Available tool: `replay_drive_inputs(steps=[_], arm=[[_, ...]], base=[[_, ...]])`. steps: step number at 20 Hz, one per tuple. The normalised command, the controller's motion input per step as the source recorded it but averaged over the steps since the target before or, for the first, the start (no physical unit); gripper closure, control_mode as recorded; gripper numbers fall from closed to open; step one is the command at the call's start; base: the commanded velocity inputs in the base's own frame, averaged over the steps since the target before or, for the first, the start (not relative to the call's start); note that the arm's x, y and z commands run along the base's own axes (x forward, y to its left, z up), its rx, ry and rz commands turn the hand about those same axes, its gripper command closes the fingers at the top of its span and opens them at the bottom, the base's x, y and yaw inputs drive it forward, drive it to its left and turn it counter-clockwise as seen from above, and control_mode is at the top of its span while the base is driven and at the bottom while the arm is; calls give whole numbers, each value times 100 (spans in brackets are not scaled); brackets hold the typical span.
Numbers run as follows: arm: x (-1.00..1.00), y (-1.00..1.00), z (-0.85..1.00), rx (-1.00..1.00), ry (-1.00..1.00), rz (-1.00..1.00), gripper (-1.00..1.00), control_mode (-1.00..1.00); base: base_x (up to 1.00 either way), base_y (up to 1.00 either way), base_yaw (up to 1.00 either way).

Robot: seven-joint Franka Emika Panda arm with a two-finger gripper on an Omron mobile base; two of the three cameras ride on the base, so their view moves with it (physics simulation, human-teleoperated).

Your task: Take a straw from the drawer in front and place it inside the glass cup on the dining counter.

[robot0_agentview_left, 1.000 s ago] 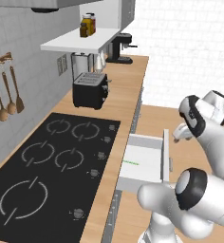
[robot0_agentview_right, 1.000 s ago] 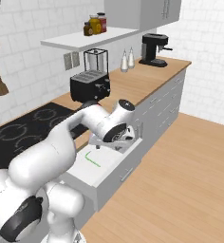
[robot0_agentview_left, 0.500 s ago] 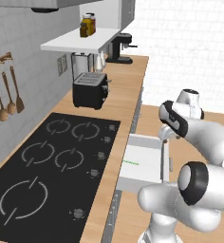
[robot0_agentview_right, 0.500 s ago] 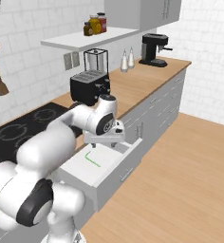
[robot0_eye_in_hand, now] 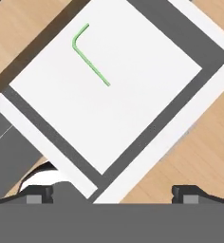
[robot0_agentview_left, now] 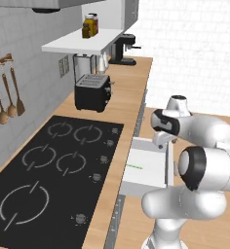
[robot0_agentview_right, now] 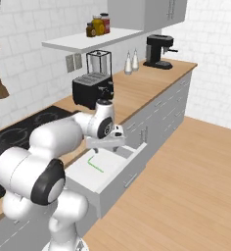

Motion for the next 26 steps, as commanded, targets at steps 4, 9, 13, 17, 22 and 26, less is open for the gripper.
replay_drive_inputs(steps=[4, 9, 13, 17, 22, 26], arm=[[21, 22, -46, -8, 0, 0, -100, -100], [12, 13, -32, -4, 0, 0, -100, -100], [3, 2, -22, 0, 0, 0, -100, -100], [4, 0, -22, 0, 0, 0, -100, -100], [16, 1, -26, 0, 0, 0, -100, -100], [22, 4, -27, 0, 0, 0, -100, -100]], base=[[0, 0, 0], [0, 0, 0], [0, 0, 0], [0, 0, 0], [0, 0, 0], [0, 0, 0]])
